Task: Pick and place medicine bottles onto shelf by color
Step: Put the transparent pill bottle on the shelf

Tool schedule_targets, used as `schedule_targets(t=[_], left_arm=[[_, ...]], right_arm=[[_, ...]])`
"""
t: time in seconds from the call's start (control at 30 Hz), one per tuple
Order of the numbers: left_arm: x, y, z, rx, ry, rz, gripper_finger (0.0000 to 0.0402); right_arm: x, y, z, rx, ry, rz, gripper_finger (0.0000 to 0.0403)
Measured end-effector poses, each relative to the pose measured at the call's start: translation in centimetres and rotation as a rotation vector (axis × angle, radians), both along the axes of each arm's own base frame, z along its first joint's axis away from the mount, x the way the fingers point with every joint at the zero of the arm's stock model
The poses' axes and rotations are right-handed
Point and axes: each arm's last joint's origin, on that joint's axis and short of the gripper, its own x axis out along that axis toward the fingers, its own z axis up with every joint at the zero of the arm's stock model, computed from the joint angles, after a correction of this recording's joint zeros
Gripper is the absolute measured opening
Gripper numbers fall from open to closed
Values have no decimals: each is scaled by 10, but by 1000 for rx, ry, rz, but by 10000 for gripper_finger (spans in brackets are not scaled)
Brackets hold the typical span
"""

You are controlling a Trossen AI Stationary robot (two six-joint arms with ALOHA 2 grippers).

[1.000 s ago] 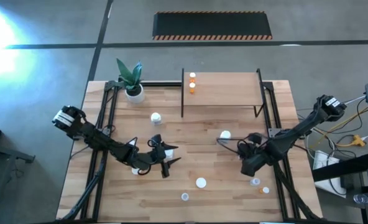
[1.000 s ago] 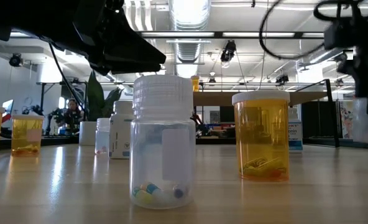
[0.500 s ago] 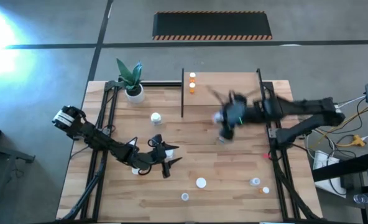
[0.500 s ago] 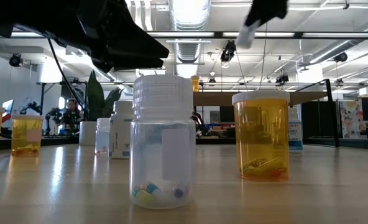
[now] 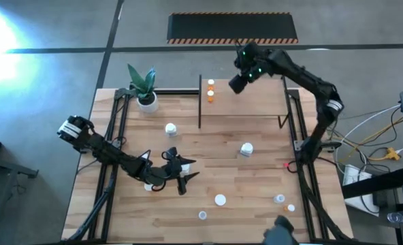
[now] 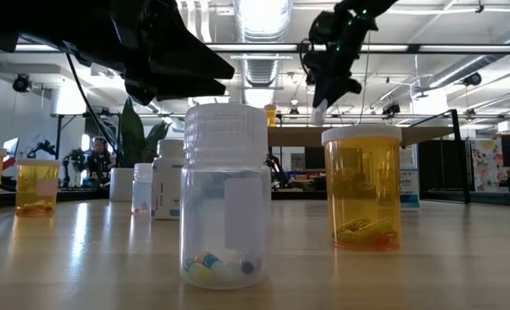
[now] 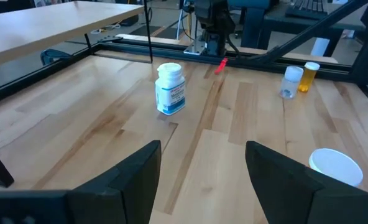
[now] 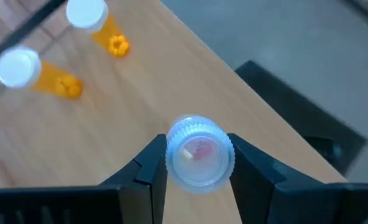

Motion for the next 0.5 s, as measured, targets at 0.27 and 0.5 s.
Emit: schedule_targets(t=[0.27,0.5], left_arm=[[0,0,0,2,1,0,218],[0,0,0,2,0,0,218]], right_arm=[[30,-23,-10,60,40,51,138],[35,-24,-8,105,121,92,142]])
